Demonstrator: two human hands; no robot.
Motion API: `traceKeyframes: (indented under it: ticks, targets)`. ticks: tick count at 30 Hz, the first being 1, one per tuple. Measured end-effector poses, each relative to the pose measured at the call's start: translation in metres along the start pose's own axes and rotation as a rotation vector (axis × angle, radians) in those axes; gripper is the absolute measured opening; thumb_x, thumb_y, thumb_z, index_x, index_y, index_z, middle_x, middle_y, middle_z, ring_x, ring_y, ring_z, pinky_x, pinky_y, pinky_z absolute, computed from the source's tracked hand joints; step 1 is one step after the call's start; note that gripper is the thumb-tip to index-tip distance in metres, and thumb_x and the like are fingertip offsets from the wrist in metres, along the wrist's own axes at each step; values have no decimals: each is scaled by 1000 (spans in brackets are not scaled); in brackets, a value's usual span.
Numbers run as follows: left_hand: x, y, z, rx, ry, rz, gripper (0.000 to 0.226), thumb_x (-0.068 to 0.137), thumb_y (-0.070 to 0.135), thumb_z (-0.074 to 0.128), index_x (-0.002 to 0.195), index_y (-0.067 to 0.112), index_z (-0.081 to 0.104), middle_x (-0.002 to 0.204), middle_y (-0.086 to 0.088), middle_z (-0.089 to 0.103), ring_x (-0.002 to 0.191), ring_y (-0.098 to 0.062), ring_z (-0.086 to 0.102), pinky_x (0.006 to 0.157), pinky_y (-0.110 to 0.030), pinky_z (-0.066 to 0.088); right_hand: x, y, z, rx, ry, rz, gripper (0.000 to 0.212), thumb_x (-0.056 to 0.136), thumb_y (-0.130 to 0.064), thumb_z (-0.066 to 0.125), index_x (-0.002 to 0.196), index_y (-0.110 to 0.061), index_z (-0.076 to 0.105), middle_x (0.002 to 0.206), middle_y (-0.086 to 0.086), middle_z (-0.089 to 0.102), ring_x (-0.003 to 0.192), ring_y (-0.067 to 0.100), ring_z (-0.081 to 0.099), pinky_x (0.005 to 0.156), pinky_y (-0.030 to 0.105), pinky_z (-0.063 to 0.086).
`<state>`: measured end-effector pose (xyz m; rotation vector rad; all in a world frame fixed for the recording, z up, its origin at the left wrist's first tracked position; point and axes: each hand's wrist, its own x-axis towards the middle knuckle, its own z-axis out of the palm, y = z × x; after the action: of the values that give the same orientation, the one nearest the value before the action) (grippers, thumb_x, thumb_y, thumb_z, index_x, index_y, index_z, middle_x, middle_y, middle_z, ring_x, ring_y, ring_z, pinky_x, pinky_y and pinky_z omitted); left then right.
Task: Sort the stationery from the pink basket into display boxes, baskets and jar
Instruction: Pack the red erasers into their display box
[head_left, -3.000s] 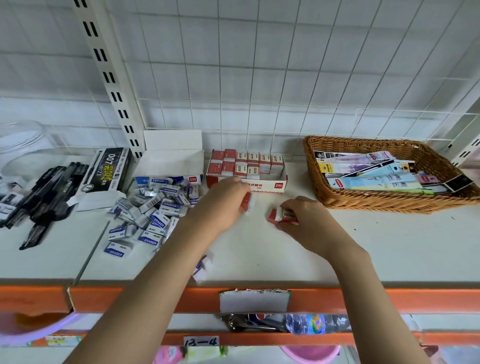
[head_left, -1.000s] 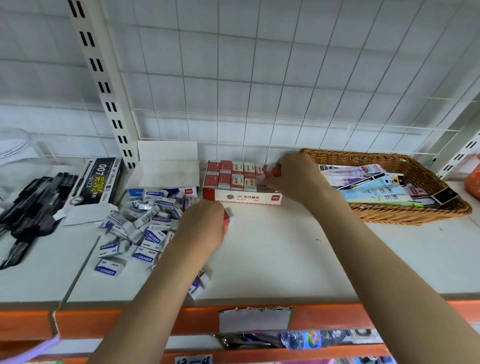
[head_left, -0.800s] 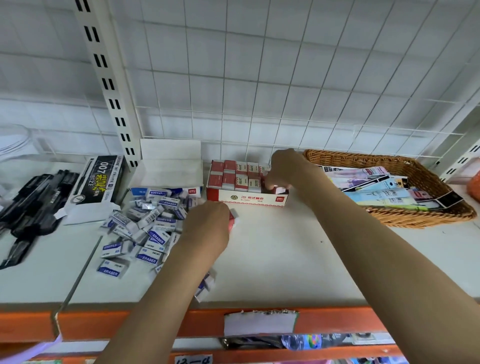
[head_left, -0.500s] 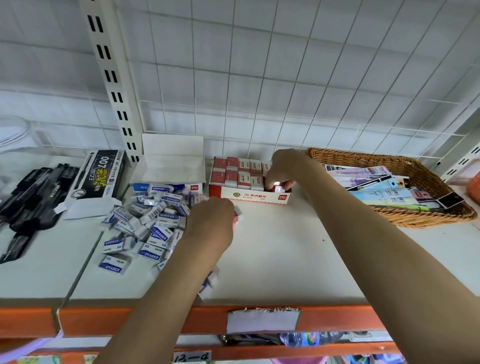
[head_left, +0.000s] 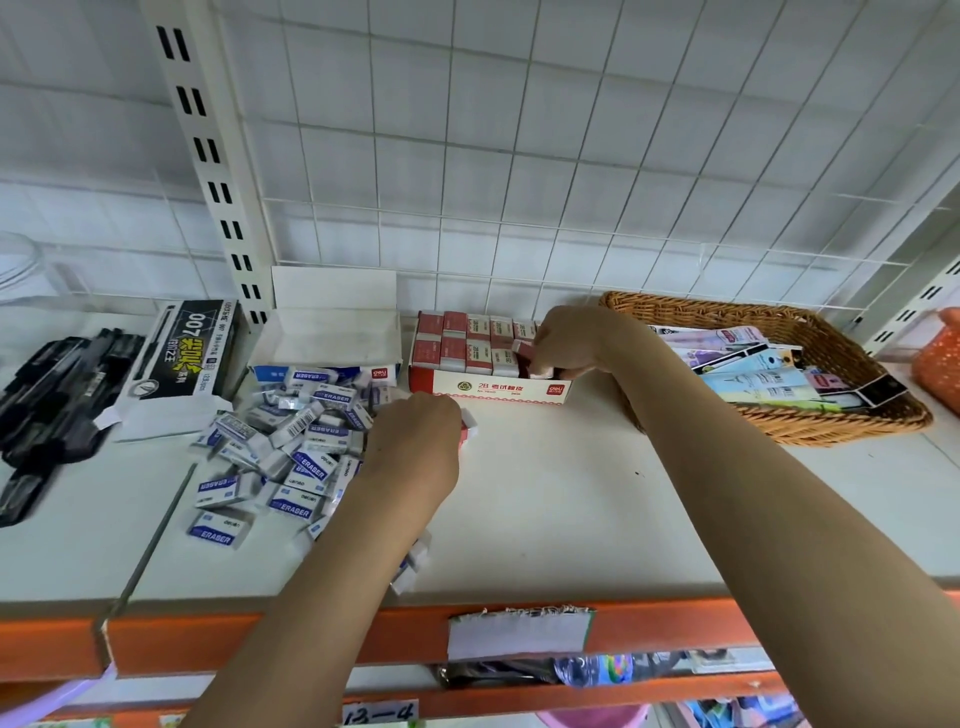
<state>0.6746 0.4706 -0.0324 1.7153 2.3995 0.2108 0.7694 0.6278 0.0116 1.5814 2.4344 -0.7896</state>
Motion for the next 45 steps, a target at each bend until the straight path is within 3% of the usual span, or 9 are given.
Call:
traceKeyframes:
  ticks: [2,4,13,20,26,29,32,37,45]
  targets:
    - [0,0,0,-3,12,4,21,92,6,54,112,13,58,109,-6,61,99,-22,59,77,-26,43,-3,-2,2,-133,18,-25,16,84,-19,65,82,-6,57,81,5,61,66,15,59,55,20,46]
    - [0,-1,0,-3,22,7,20,92,8,54,111,13,58,110,-6,61,99,-22,59,76,-26,42,-4,-4,4,-212,60,-47,25,85,-25,65,70,-10,50,75,4,56,68,19,54,50,21,37]
    - [1,-2,2,-6,26,12,21,92,9,55,112,11,58,110,-6,61,97,-22,59,74,-25,40,-2,5,5,-101,97,-53,27,81,-24,66,92,0,66,81,9,68,71,19,58,57,24,39]
    - [3,-3,6,36,-3,-6,21,91,11,57,112,6,57,108,-8,62,97,-23,61,83,-31,48,-10,4,-2,-197,239,-108,22,77,-26,73,90,-11,64,88,2,64,85,16,57,61,21,42]
    - [4,-3,7,29,22,6,18,92,10,55,110,7,58,107,-8,62,97,-23,60,81,-29,47,-9,7,4,-167,198,-175,18,88,-18,59,92,-8,72,97,6,71,87,17,63,82,28,51]
    - [4,-3,8,21,27,2,20,92,11,56,111,7,57,108,-8,62,97,-23,60,82,-30,48,-9,13,8,-115,233,-200,19,86,-8,59,95,-14,74,100,1,70,89,14,60,71,18,47]
    - [4,-3,7,-18,42,5,19,92,13,57,111,9,58,109,-9,60,96,-23,59,80,-30,47,-3,16,13,-64,303,-171,11,84,-11,64,95,-11,67,101,4,64,91,18,59,70,22,46]
    - [3,-4,3,-89,52,-5,22,90,16,59,111,9,60,108,-8,60,95,-22,60,85,-33,50,4,18,22,-167,268,-114,23,94,-30,53,89,-8,60,75,2,55,78,21,55,50,23,36]
    - [1,-3,3,-104,57,-10,16,89,17,61,103,10,61,104,-6,60,86,-19,56,80,-29,48,13,20,36,-63,473,-17,30,96,-35,49,108,-8,53,97,11,61,89,32,60,65,34,47]
